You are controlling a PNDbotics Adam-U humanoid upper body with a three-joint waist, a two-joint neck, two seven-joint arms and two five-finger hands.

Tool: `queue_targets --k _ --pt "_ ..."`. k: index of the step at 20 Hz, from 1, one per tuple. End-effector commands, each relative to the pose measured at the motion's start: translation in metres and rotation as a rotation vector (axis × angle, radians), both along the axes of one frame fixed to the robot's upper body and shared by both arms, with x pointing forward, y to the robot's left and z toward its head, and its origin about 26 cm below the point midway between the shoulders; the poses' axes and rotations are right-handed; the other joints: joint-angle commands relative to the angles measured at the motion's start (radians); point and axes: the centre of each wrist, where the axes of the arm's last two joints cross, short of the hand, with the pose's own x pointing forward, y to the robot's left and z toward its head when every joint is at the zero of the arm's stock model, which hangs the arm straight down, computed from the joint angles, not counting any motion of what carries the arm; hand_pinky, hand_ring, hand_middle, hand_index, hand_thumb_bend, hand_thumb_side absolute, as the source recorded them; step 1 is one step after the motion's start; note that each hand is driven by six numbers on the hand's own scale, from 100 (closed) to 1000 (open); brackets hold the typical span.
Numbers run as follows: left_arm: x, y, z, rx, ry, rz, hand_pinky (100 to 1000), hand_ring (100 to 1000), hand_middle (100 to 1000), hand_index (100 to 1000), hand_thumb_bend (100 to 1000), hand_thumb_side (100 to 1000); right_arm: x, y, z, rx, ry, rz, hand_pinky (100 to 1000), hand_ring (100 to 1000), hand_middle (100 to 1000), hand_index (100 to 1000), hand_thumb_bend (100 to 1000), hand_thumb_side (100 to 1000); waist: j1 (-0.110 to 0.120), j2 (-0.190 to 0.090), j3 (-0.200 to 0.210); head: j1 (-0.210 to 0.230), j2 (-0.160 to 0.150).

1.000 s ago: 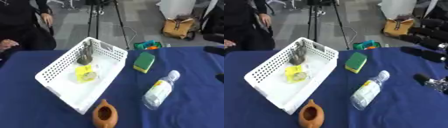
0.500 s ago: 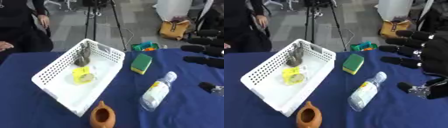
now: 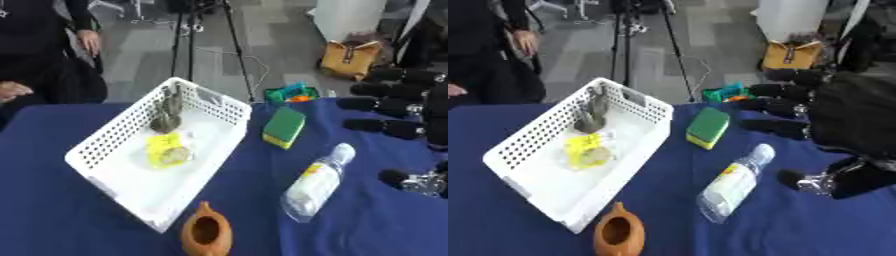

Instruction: Pick up objects on the table and place them in the box.

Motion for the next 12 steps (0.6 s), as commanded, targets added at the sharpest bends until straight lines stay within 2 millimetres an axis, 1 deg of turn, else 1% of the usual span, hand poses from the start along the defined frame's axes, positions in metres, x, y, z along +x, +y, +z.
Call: queue_targets --k 1,5,7,8,9,11,12 --pt "-0.002 0.000 0.007 0.013 -0.023 -0.004 761 816 871 834 100 1000 -0.002 0.003 0.008 -0.011 0.006 -0.035 1000 1000 1000 1000 331 665 -0.003 -0.014 0.002 0.001 -0.008" --pt "-0.002 -0.001 0.007 0.011 -0.020 -0.008 761 815 870 832 100 1000 0.008 0.006 0.007 -0.006 0.049 -0.073 1000 1000 1000 1000 331 668 -0.006 -0.017 0.004 0.001 -0.014" --pt "-0.002 -0.001 0.007 0.010 -0.018 -0.011 760 815 869 830 100 1000 0.015 0.005 0.004 -0.016 0.079 -0.105 1000 1000 1000 1000 343 655 -0.006 -0.018 0.007 -0.011 -0.013" --pt "-0.002 -0.001 0.007 0.010 -0.018 -0.011 760 815 869 829 100 1000 0.018 0.005 0.004 -0.023 0.085 -0.119 1000 1000 1000 1000 369 673 -0.006 -0.018 0.008 -0.018 -0.012" --pt "-0.002 -0.001 0.007 0.010 -0.017 -0.011 760 815 869 829 100 1000 0.020 0.005 0.004 -0.032 0.083 -0.132 1000 1000 1000 1000 369 673 -0.006 -0.018 0.009 -0.024 -0.011" --pt "-0.002 -0.001 0.006 0.010 -0.016 -0.013 760 814 868 827 100 1000 0.025 0.003 0.003 -0.049 0.073 -0.153 1000 1000 1000 1000 378 656 -0.006 -0.017 0.009 -0.031 -0.012" --pt "-0.002 -0.001 0.006 0.010 -0.015 -0.013 759 814 866 824 100 1000 0.027 0.002 0.002 -0.054 0.068 -0.160 1000 1000 1000 1000 383 594 -0.006 -0.017 0.010 -0.033 -0.013"
